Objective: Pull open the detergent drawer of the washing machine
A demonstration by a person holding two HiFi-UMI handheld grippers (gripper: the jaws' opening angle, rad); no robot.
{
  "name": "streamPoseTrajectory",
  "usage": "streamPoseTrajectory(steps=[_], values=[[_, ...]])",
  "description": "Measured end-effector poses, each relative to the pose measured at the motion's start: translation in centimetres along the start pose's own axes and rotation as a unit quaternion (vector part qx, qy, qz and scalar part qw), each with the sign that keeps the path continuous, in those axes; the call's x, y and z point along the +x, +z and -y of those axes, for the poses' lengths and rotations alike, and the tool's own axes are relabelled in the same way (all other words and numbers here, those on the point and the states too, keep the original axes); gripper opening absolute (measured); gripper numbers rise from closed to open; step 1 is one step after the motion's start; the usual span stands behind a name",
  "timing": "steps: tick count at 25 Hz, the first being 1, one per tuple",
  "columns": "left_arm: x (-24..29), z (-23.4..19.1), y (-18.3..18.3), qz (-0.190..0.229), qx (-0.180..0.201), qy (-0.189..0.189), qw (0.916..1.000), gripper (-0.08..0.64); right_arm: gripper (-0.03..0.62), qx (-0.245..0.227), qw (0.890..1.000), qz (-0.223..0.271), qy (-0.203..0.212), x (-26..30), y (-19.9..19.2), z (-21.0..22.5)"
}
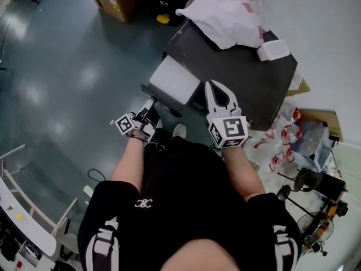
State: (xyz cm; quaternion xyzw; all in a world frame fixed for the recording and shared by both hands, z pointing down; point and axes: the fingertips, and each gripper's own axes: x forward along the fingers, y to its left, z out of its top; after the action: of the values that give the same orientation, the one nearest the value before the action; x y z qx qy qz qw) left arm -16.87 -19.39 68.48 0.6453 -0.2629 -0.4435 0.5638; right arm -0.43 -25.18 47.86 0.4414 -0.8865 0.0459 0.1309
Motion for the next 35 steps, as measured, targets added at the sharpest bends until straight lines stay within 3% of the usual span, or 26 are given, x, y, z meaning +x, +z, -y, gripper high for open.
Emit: streamPoseTrajectory(steps=[35], values=[[-9.1,1.9,-0.1,0.02,0.004,0.012,0.9997,0.212,0.002,-0.003,0.998,0.0,0.07,3.7,0.2,-3.6]])
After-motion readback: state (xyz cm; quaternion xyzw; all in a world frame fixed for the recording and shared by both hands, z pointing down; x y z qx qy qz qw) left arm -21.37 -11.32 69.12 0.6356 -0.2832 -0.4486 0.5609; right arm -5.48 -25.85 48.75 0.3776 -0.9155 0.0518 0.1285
